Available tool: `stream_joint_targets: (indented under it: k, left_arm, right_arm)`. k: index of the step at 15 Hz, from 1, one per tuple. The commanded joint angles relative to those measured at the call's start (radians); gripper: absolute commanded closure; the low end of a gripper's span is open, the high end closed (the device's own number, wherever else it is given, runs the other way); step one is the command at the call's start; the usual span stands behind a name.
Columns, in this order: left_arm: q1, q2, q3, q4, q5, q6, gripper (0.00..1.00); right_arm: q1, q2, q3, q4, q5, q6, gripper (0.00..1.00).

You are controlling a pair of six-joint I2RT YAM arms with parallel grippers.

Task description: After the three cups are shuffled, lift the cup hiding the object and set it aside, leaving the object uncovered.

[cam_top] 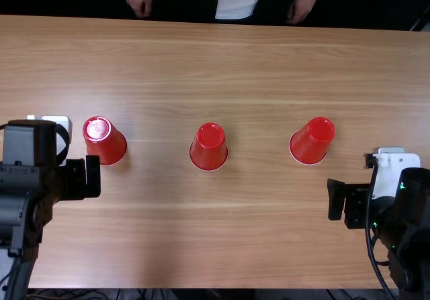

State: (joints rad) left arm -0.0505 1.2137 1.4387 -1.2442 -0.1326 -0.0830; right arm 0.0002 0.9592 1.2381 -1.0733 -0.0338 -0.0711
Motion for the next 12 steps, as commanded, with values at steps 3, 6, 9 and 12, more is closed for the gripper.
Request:
stream_joint_targets:
  k: [3,6,9,12]
  left_arm:
    - [0.001,0.11,0.12,0.002,0.004,-0.011,0.0]
    - [0.001,0.216,0.203,0.002,0.004,-0.007,0.0]
    - [0.001,0.328,0.269,0.002,0.004,-0.005,0.0]
    - [0.001,0.395,0.289,0.003,0.006,-0.005,0.0]
  right_arm:
    - [0.012,0.015,0.05,-0.001,-0.009,0.014,0.0]
    - [0.014,0.029,0.052,-0.003,-0.009,0.016,0.0]
    - [0.014,0.033,0.052,-0.003,-0.009,0.014,0.0]
    - [0.043,0.047,0.05,-0.001,-0.01,0.016,0.0]
